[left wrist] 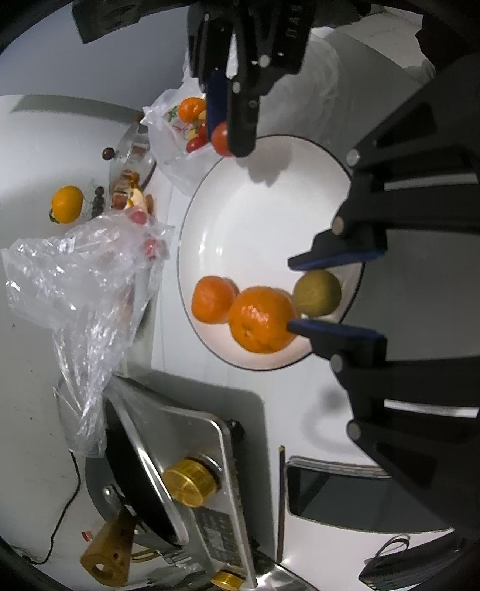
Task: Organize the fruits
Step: 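Carry the plum and the tomato over the white plate with both grippers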
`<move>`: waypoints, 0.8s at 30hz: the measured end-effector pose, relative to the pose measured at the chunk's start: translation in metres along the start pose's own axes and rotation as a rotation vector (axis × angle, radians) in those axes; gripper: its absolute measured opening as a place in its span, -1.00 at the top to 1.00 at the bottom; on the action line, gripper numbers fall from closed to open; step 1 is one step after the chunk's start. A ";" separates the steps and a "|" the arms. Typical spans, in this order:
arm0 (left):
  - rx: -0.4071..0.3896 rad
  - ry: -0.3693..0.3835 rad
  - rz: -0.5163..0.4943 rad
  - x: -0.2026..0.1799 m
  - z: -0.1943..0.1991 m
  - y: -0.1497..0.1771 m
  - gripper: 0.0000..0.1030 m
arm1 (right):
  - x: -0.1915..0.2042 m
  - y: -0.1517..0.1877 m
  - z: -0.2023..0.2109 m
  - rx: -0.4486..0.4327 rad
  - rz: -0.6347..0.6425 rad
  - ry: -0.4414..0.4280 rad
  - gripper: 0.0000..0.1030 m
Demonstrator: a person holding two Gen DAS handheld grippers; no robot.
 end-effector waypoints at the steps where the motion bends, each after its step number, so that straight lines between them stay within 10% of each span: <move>1: 0.000 0.003 0.003 0.001 0.000 0.000 0.44 | 0.002 0.000 -0.001 0.001 0.003 -0.003 0.47; 24: -0.049 -0.009 0.052 0.023 0.026 -0.001 0.39 | 0.052 0.001 -0.030 0.039 0.043 -0.119 0.47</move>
Point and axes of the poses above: each gripper's, at about its wrist camera, not at the fingertips, and z roughly against the way its jaws point, x to its left, y to its underside, the point moved 4 cm from there along -z, roughly the way its jaws point, and after that the axes turned 1 degree about z, right-handed, at the moved point
